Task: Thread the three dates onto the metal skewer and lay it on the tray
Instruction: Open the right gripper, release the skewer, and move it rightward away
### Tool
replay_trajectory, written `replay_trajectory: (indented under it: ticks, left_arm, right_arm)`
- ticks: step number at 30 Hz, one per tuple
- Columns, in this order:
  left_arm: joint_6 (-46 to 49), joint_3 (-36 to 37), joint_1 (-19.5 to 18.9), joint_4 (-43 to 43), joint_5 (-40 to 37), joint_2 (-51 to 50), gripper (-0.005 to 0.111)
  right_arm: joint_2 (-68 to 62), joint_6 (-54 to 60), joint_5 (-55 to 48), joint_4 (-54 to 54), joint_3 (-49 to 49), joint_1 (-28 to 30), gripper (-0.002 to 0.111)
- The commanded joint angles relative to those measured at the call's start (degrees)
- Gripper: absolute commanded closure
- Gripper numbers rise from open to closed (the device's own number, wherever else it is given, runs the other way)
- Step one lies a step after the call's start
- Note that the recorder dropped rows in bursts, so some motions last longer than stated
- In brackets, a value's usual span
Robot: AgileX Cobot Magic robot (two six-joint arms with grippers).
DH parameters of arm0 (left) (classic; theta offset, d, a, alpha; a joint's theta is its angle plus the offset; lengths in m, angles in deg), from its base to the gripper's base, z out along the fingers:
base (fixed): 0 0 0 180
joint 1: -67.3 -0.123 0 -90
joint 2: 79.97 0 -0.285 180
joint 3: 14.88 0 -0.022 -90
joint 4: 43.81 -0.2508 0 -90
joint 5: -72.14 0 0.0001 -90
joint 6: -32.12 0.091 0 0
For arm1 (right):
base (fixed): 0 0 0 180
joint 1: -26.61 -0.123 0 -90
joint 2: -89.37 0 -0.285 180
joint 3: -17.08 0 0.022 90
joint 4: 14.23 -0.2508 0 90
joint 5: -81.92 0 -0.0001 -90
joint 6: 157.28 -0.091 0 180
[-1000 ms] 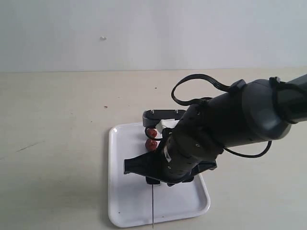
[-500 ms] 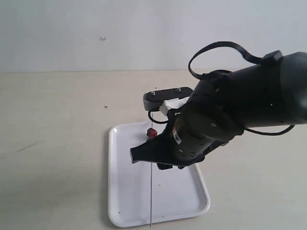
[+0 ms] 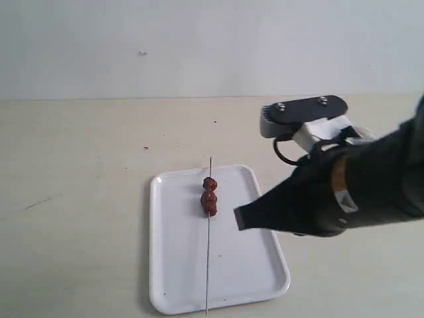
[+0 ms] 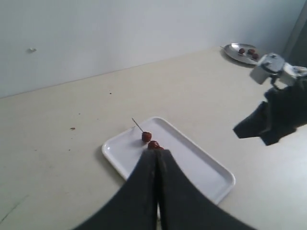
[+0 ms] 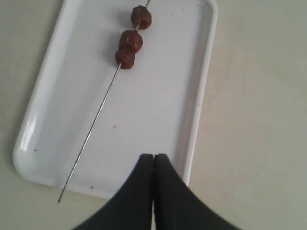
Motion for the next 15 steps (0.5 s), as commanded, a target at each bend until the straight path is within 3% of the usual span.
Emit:
replay_trajectory:
  ticks: [1,7,15]
  left_arm:
    - [-2.9,0.3,-0.1,-6.3,1.0,0.7,0.107]
    - [-7.8,3.0,-0.1,-11.0,2.3,5.1,0.107]
    - [-13.8,16.4,-0.1,-15.4,7.1,9.2,0.107]
  right_arm:
    - [9.8,-2.5,2.8,0.4,7.2,-0.1,0.108]
    - [23.2,-2.5,3.1,5.3,15.4,-0.1,0.108]
    - [33.6,-2.5,5.0,6.1,21.6,-0.1,0.108]
